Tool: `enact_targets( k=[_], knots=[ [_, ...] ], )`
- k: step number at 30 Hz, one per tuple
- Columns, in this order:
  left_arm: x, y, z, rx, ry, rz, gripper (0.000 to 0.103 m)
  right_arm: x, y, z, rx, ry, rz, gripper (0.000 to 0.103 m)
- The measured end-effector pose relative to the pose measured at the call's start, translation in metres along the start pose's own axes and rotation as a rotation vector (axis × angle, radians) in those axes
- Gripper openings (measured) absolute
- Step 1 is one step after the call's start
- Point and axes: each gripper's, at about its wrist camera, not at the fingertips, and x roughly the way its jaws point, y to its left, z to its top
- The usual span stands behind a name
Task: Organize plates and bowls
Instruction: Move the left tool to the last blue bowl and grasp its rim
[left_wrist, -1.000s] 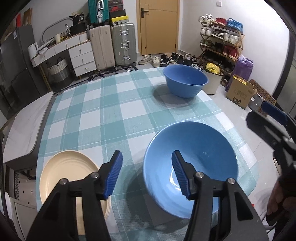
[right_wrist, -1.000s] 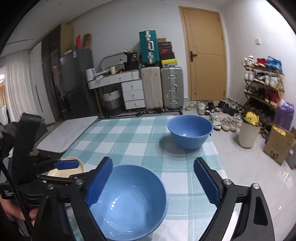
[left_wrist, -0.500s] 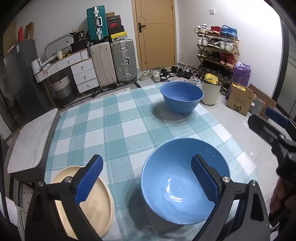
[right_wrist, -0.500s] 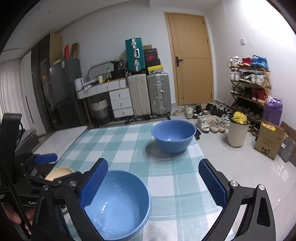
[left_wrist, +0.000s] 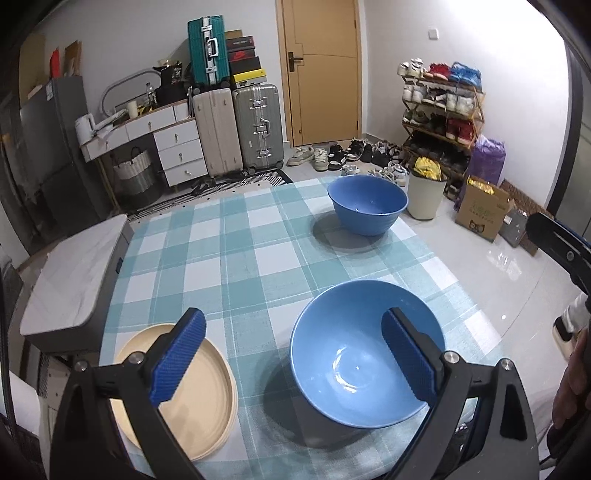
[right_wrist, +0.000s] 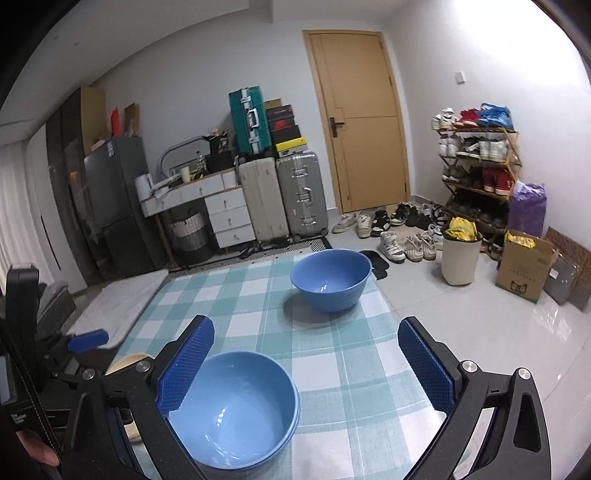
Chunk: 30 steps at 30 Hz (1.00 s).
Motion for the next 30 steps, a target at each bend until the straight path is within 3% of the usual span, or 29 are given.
enact_targets(
  k=[5, 10, 16, 20, 25, 30],
  knots=[
    [0.002, 0.007, 0.011, -0.011, -0.032, 0.006, 0.097, -0.006, 0.000, 0.009, -0.030, -0.012, -0.032, 0.102],
    [0.012, 0.014, 0.032, 0.010, -0.062, -0.057, 0.097, 0.012, -0.005, 0.022, -0.033, 0.009, -0.035, 0.102],
    [0.052, 0.019, 0.076, 0.018, 0.018, -0.108, 0.097, 0.060, -0.017, 0.051, -0.039, 0.037, -0.061, 0.102],
    [0.079, 0.016, 0.106, -0.014, 0.107, -0.180, 0.097, 0.108, -0.018, 0.067, -0.133, 0.077, -0.120, 0.102],
    [0.118, -0.001, 0.140, 0.060, 0.138, -0.124, 0.097, 0.170, -0.039, 0.081, -0.112, 0.167, -0.093, 0.102],
    [0.174, -0.011, 0.168, 0.072, 0.232, -0.194, 0.097, 0.229, -0.063, 0.093, -0.067, 0.247, -0.071, 0.102]
  ],
)
